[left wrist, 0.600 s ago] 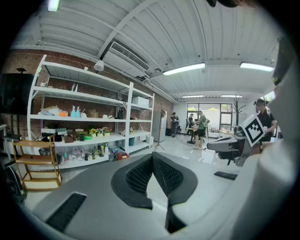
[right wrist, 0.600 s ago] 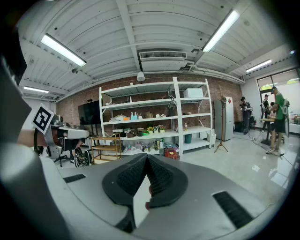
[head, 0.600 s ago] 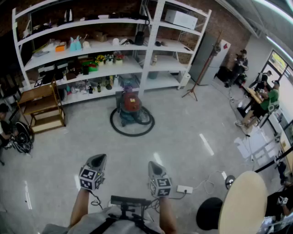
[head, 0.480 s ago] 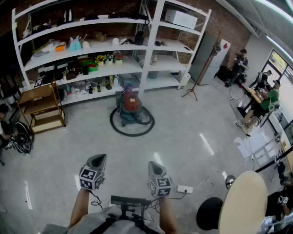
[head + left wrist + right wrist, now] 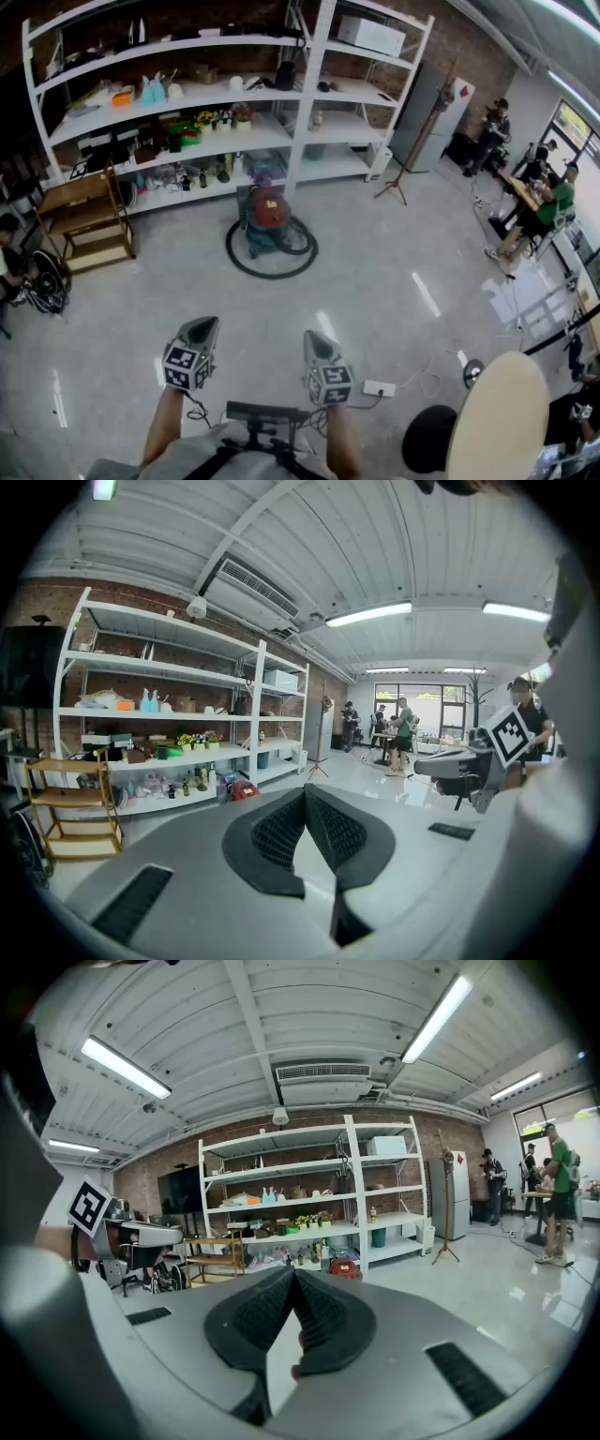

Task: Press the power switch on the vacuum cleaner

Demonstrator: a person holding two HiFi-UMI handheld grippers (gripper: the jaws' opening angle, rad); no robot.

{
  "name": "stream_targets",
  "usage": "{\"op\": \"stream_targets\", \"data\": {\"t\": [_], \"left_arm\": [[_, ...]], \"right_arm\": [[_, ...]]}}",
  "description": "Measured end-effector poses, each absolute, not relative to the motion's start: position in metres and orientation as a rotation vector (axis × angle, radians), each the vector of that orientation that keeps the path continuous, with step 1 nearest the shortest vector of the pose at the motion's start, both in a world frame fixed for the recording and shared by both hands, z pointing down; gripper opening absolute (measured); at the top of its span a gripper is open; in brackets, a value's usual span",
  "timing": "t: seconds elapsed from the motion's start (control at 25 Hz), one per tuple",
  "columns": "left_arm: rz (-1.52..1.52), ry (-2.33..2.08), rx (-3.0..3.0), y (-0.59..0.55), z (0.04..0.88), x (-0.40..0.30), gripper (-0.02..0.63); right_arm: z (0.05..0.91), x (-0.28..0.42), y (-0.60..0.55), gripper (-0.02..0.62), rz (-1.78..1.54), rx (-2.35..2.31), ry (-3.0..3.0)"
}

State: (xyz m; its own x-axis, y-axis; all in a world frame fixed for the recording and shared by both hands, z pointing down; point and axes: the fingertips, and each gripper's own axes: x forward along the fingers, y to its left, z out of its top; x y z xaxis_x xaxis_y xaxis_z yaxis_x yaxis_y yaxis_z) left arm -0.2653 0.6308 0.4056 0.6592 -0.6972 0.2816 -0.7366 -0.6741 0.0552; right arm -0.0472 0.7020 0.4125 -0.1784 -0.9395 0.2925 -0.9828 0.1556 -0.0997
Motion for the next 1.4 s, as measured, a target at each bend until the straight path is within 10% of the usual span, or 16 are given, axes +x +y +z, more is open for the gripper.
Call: {"op": "stream_targets", "data": {"t": [1.4], "left_arm": [[0.391, -1.214, 2.677, 0.544, 0.417, -0.203, 0.008]], "right_arm": [[0.430, 0.012, 0.612, 0.012, 0.434, 1.838, -2.296]]}}
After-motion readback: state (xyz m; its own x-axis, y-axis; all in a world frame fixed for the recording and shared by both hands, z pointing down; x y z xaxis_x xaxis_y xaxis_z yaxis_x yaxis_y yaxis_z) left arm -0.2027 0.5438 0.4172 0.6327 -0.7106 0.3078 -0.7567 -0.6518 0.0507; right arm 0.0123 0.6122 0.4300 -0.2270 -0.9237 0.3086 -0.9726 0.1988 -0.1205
